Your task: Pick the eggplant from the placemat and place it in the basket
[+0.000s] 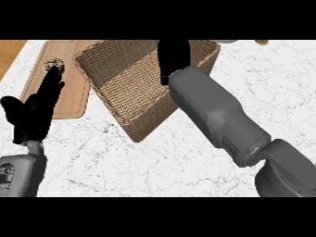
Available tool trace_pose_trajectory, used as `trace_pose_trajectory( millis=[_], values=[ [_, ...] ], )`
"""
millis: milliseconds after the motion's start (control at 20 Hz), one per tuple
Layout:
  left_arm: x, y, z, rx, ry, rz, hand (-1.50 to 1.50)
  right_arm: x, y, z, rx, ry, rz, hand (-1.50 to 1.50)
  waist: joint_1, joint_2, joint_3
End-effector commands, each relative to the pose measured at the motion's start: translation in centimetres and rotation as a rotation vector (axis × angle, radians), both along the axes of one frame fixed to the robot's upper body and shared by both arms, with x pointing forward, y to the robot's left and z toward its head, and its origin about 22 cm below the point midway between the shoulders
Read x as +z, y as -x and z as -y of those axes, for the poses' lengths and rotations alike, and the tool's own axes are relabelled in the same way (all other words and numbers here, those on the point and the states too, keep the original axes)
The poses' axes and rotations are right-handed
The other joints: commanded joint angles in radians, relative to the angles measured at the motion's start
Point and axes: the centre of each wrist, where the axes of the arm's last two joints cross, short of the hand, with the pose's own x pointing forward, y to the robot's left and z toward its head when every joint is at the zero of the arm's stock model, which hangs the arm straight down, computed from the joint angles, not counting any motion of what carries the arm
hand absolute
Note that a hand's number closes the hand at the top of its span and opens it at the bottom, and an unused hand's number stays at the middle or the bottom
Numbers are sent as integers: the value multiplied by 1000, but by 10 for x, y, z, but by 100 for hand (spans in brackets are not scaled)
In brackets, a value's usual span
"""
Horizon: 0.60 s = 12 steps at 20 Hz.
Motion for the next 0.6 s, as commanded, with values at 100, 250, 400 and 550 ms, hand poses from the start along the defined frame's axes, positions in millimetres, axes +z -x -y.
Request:
trace_pose_trajectory(
  millis=[100,250,400,550],
  values=[
    [8,-3,14,-4,-5,10,0,0,-4,6,-26,-23,-48,150,10,4,0],
    [-7,-1,7,-5,-8,-9,0,-21,4,9,-60,-35,-125,150,0,2,0],
    [10,0,9,-17,-11,-3,0,-15,1,9,-127,0,-137,150,3,-2,0],
    [-3,7,2,9,3,0,0,-9,3,2,-171,-27,-179,150,5,-3,0]
  ],
)
